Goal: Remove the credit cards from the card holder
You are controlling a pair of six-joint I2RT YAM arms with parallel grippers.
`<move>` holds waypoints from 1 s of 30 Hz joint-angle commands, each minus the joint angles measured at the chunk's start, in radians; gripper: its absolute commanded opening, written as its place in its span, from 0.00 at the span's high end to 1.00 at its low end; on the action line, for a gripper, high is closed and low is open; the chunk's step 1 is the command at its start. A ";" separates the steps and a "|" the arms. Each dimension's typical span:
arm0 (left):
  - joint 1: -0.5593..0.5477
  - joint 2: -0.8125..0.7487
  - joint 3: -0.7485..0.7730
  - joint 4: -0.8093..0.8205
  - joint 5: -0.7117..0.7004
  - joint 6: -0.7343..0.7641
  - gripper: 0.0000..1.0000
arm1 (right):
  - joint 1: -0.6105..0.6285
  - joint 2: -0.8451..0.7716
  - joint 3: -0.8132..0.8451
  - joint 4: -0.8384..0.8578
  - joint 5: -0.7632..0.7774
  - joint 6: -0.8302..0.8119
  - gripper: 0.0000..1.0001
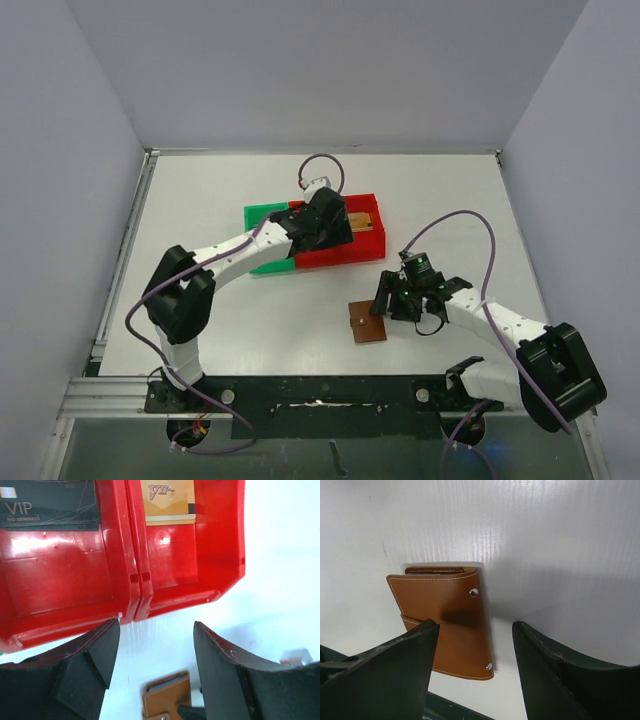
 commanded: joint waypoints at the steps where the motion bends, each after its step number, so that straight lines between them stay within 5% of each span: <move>1: -0.003 -0.143 -0.076 0.064 0.001 0.046 0.41 | 0.016 0.032 0.019 0.072 -0.047 -0.022 0.40; 9: 0.003 -0.335 -0.323 0.120 -0.015 0.029 0.41 | 0.169 0.077 0.050 0.070 0.024 -0.017 0.46; 18: 0.008 -0.589 -0.577 0.130 -0.036 -0.042 0.38 | 0.179 0.013 0.268 -0.042 0.195 -0.108 0.33; 30: 0.019 -0.793 -0.798 0.122 -0.021 -0.130 0.34 | 0.132 0.429 0.721 -0.081 0.294 -0.166 0.34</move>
